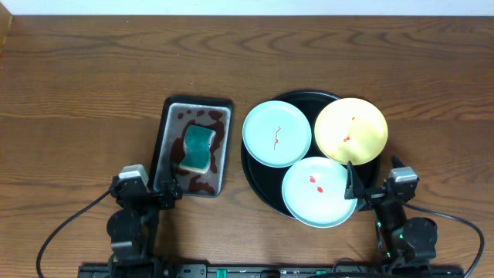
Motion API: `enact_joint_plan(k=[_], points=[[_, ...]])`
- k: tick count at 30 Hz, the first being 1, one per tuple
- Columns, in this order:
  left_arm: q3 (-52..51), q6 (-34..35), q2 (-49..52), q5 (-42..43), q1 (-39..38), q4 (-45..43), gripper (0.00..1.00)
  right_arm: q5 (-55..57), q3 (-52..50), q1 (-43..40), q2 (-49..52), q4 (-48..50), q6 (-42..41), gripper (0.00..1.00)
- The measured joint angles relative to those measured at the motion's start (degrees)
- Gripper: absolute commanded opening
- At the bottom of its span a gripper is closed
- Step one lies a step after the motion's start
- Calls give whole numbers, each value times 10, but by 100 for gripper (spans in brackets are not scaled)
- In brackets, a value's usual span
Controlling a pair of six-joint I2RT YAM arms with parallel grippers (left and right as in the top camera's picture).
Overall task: Clean dirty plates on tray and stack at the side
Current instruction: 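Reach the left gripper into the tray and grasp the green sponge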
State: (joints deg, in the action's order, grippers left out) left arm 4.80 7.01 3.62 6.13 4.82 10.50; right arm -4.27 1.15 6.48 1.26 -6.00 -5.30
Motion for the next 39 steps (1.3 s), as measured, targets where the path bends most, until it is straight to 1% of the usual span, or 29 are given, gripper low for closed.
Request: enact_joint_plan(k=[5,10,15,18,21,25,28,34,39], points=[[69,0,94,4,0,79,88,-2,59,0,64,-82,-12,99],[188,0,201,35,0,155,88,-22,180,1,181,-180,-21,99],[297,0,300,56,0,269,88,-57,289,1,305,-276,-33,99],[340,0,351,60,0,325,88,-70,347,1,374,-341,-35,99],[363,0,388,61,0,353,88,-78,395,1,435,-371,-35,99],[366,0,413,71,0,360,88,-83,427,1,480,-375,-35,99],[366,0,417,82,0,352,88,-86,429,1,488,-368,-35,99],[367,9,420,107,0,252,86,-88,429,1,489,-362,-35,99],[368,3,462,114,-5,174,82,-89,429,1,489,-360,-35,99]])
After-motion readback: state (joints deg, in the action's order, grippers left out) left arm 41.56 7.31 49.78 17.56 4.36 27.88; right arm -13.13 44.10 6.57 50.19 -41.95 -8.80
